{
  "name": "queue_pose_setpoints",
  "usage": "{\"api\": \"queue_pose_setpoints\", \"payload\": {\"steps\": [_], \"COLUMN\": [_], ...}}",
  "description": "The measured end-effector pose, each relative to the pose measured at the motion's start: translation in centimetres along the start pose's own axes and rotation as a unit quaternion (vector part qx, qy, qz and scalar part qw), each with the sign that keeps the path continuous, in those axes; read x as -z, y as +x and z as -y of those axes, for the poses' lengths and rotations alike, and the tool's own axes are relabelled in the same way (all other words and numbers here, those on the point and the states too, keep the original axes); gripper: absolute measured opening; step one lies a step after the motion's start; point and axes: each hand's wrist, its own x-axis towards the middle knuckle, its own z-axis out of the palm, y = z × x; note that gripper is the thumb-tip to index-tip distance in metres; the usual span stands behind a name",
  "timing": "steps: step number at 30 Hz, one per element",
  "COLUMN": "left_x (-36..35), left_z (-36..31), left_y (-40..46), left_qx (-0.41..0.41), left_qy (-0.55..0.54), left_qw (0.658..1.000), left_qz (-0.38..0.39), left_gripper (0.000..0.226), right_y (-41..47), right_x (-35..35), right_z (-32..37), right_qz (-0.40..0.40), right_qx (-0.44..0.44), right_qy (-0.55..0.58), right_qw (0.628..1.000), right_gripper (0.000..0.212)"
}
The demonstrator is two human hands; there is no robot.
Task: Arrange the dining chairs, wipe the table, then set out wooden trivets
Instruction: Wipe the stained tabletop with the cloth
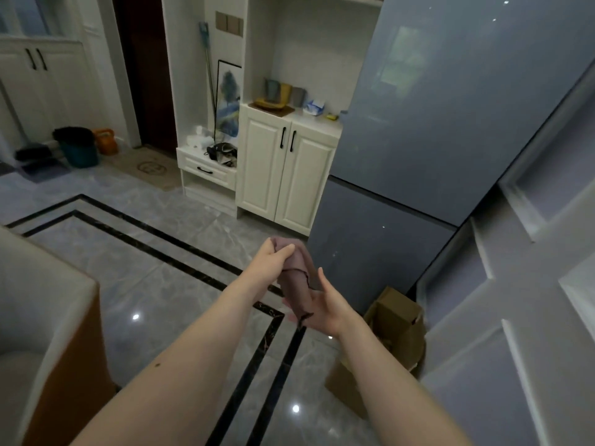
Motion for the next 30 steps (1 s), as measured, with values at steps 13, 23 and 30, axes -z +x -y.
{"api": "queue_pose_setpoints", "payload": {"steps": [13, 23, 30], "left_x": [5.5, 9.7, 11.7], "left_z": [-5.9, -10.7, -13.4], "left_y": [22.7, 39.4, 49.7], "left_qx": [-0.006, 0.010, -0.046], "left_qy": [-0.079, 0.026, -0.005], "left_qw": [0.995, 0.999, 0.997], "left_qz": [-0.061, -0.034, -0.065], "left_gripper": [0.033, 0.023, 0.030], "right_y": [17.5, 29.5, 36.5], "right_x": [-3.6, -4.9, -7.6], "right_z": [17.2, 34.3, 42.1], "right_qz": [0.076, 0.030, 0.008], "right_qx": [0.082, 0.129, 0.232], "right_qy": [-0.027, -0.140, -0.193], "right_qw": [0.993, 0.981, 0.953], "right_gripper": [0.053, 0.041, 0.032]}}
